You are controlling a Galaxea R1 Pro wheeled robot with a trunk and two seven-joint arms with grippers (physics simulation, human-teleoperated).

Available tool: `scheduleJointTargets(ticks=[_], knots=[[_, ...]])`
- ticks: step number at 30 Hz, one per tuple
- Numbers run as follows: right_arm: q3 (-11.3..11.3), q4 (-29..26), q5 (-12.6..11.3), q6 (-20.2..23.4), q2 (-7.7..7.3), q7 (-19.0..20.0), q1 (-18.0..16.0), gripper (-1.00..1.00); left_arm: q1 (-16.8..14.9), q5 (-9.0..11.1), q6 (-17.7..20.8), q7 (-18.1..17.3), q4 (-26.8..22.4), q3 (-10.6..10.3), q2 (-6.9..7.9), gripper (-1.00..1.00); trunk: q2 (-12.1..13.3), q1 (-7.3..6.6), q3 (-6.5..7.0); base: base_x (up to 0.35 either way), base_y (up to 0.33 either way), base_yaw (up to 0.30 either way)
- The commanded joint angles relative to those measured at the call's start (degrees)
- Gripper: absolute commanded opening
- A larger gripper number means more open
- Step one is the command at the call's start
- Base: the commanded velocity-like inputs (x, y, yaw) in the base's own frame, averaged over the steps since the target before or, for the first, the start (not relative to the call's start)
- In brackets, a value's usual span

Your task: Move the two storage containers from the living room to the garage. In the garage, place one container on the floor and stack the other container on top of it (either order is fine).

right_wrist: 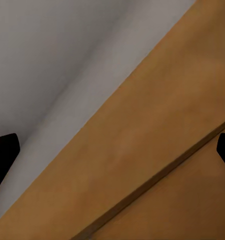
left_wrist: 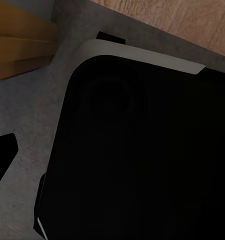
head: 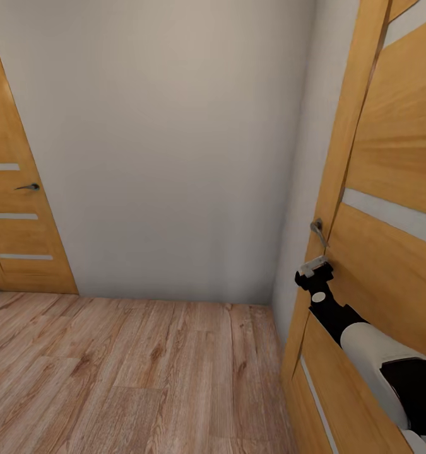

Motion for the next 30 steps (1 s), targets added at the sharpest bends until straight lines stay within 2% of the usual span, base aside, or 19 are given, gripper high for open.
scheduleJointTargets(ticks=[1, 12, 18, 19, 20, 24, 25, 28, 30], knots=[[-0.91, 0.13, 0.26, -0.08, -1.04, -0.57, -0.07, 1.0, 0.01, 0.24, -0.1, 0.01, -0.04, 0.03, -0.02, 1.0, -0.03, 0.0, -0.05, 0.0, 0.0, 0.0], [-0.96, 0.13, 0.22, -0.25, -1.66, -0.57, -0.09, 1.0, 0.01, 0.23, -0.12, 0.03, -0.03, 0.03, -0.06, 1.0, -0.03, 0.0, -0.05, 0.0, 0.0, 0.0], [-0.89, -0.17, 0.24, 0.2, -0.48, -0.57, -0.07, 1.0, 0.01, 0.25, -0.1, 0.03, 0.0, 0.03, -0.02, 1.0, -0.03, 0.0, -0.05, 0.0, 0.0, 0.0], [-0.88, -0.28, 0.18, 0.28, 1.34, -0.57, -0.06, 1.0, 0.01, 0.29, -0.11, 0.03, 0.01, 0.03, -0.01, 1.0, -0.03, 0.0, -0.05, 0.0, 0.0, 0.0], [-0.88, -0.31, 0.16, 0.29, 2.33, -0.57, -0.05, 1.0, 0.01, 0.29, -0.11, 0.03, 0.0, 0.03, -0.01, 1.0, -0.03, 0.0, -0.05, 0.0, 0.0, 0.0], [-0.83, 0.23, 0.03, 0.35, 10.53, -0.49, -0.02, 1.0, 0.01, 0.3, -0.11, 0.03, -0.01, 0.03, 0.0, 1.0, -0.03, 0.0, -0.05, 0.0, 0.0, 0.0], [-0.86, 0.32, 0.02, 0.35, 11.4, -0.47, -0.01, 1.0, 0.01, 0.3, -0.11, 0.03, -0.01, 0.01, -0.02, 1.0, -0.03, 0.0, -0.05, 0.0, 0.0, 0.0], [-0.99, 1.19, 0.01, 0.35, 15.45, -0.1, -0.01, 1.0, 0.01, 0.32, -0.12, 0.02, 0.03, -0.04, -0.07, 1.0, -0.03, 0.0, -0.05, 0.0, 0.0, 0.0], [-0.98, 2.51, 0.0, 0.32, 17.1, 0.1, -0.01, 1.0, 0.01, 0.32, -0.12, 0.03, 0.04, -0.05, -0.08, 1.0, -0.03, 0.0, -0.05, 0.0, 0.0, 0.0]])
